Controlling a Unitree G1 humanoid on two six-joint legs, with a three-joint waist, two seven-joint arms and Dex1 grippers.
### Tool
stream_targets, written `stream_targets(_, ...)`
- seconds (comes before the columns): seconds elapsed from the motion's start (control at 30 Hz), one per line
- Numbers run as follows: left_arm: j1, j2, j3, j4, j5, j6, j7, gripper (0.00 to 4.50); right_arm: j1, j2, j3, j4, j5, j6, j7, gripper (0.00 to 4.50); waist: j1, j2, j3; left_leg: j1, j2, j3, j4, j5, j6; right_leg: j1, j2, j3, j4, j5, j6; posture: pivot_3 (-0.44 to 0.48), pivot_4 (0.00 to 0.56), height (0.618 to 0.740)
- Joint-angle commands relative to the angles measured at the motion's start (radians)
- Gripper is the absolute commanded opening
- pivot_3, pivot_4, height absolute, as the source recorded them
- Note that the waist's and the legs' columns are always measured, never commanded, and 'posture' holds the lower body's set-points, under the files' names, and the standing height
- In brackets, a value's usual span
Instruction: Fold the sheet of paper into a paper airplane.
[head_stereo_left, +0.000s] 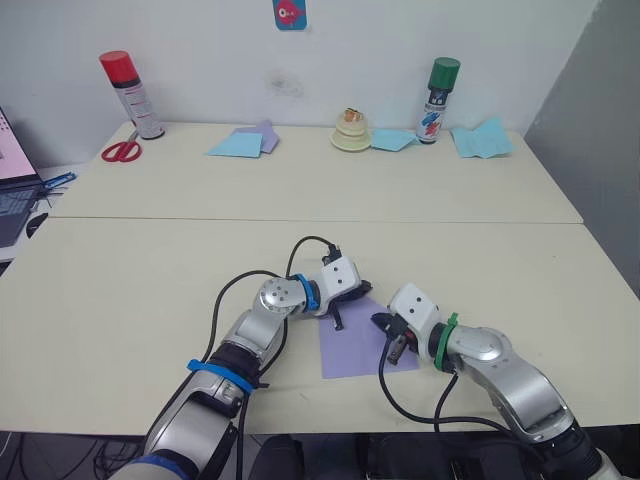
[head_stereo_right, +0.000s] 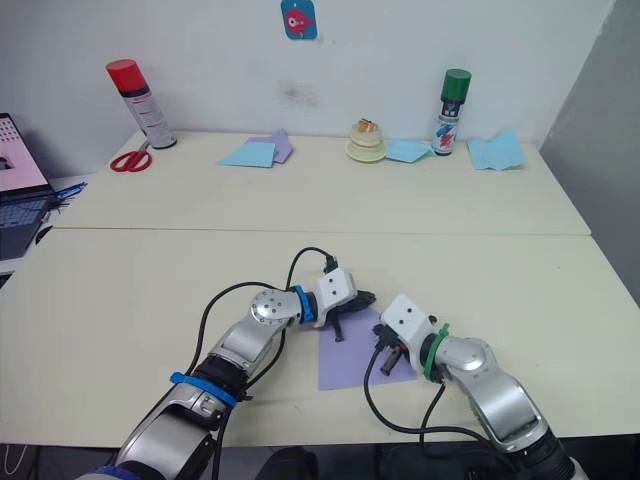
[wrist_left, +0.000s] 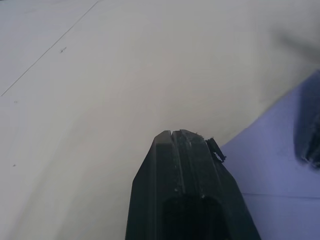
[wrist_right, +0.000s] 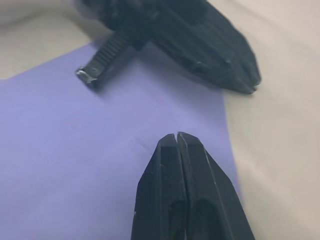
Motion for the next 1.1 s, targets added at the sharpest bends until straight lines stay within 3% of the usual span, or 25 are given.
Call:
stream_targets(0.03,0.016,0.009,0.033,0.07,0.008,0.065,0.031,0.0,-0.009,-0.015,0.031,0.019,-0.019,0.007,0.018,0.03,0.0,0.0,0.0,0.0,0.0,0.0,0.0,0.0,0.0,0.0,0.0,0.0,0.0,0.0,0.0,0.0,0.15,0.725)
stream_targets(0.3,-0.003,-0.001,0.152,-0.068,-0.115,0.18,0.035,0.0,-0.018,-0.013,0.043,0.049,-0.038,0.025,0.006,0.03,-0.001,0.0,0.0,0.001,0.0,0.0,-0.001,0.0,0.0,0.0,0.0,0.0,0.0,0.0,0.0,0.0,0.15,0.725)
stream_targets(0.43,0.005,0.018,0.23,-0.225,-0.196,0.29,0.037,0.0,-0.018,-0.011,0.046,0.053,-0.044,0.026,0.003,0.03,0.0,0.0,0.001,-0.009,0.0,0.0,0.0,0.0,0.0,-0.008,0.0,0.0,0.0,0.0,0.0,0.0,0.15,0.725)
stream_targets(0.87,0.24,0.083,0.524,-0.763,-0.641,0.983,0.193,0.0,-0.02,-0.008,0.047,0.064,-0.048,0.016,0.007,0.03,0.001,0.0,0.001,-0.01,0.0,0.0,0.0,0.0,0.0,-0.009,0.0,0.0,0.0,0.0,0.001,0.0,0.15,0.725)
stream_targets(1.1,0.346,-0.009,0.688,-0.843,-0.896,1.231,0.359,1.89,-0.012,-0.013,0.043,0.056,-0.045,0.02,0.01,0.0,0.003,-0.001,0.001,-0.01,0.0,0.0,0.0,0.0,0.0,-0.009,-0.001,0.001,0.0,0.0,0.001,0.0,0.15,0.725)
